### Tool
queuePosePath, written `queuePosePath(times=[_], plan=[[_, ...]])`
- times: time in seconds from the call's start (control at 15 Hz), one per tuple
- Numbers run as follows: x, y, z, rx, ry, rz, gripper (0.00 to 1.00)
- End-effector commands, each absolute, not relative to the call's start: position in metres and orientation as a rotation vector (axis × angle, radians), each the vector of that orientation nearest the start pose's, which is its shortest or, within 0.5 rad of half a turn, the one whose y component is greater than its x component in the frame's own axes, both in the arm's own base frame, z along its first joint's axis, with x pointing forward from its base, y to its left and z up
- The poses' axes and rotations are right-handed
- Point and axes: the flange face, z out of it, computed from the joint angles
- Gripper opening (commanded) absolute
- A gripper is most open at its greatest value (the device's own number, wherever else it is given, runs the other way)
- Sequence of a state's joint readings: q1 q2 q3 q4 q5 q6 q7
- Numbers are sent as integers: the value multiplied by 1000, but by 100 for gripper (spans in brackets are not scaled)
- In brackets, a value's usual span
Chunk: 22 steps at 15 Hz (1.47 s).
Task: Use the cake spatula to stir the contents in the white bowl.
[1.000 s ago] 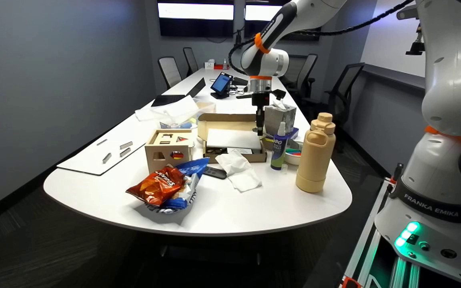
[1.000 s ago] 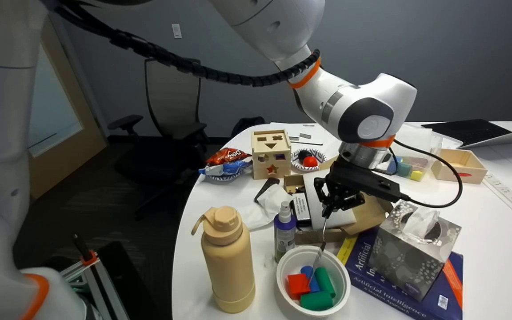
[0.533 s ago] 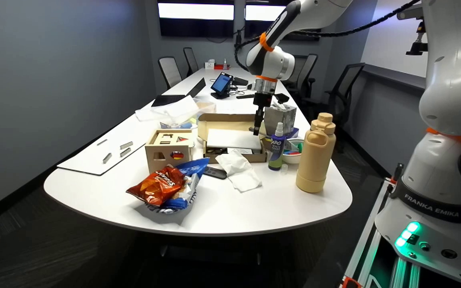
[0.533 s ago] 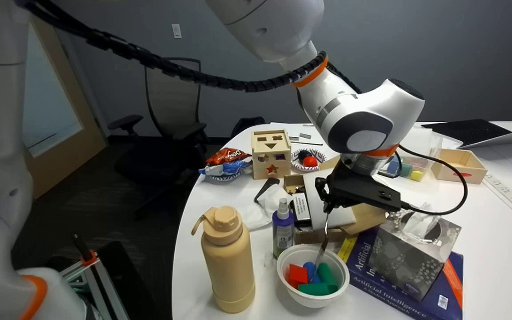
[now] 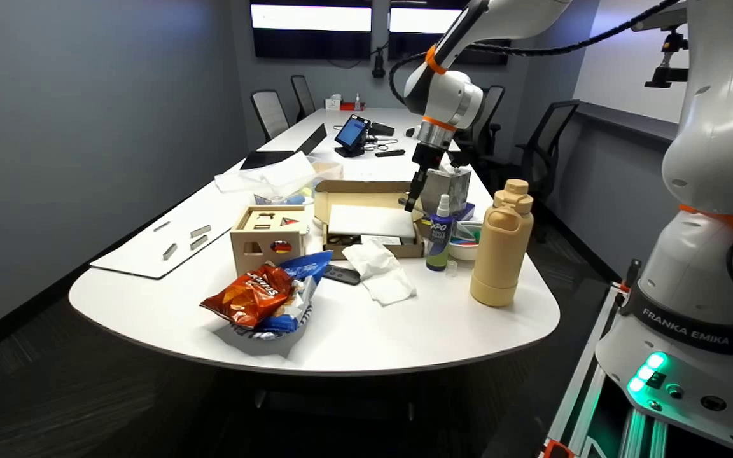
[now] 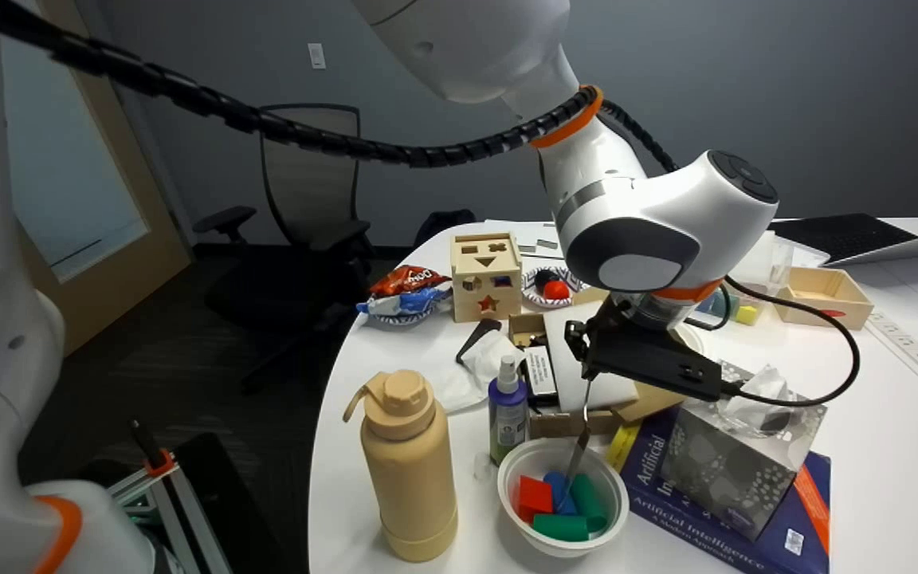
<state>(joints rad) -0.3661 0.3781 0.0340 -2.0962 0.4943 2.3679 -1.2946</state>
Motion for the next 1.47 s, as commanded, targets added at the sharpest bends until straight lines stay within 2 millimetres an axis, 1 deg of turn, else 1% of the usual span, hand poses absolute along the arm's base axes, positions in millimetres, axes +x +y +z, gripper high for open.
queuePosePath(times=[0.0, 0.4, 0.67, 1.13, 1.4], plan=[[516, -187, 239, -2701, -829, -342, 1], [497, -190, 234, -2672, -827, -499, 1], [486, -193, 235, -2612, -806, -513, 1], [465, -205, 237, -2479, -733, -494, 1], [461, -214, 248, -2506, -657, -573, 1]])
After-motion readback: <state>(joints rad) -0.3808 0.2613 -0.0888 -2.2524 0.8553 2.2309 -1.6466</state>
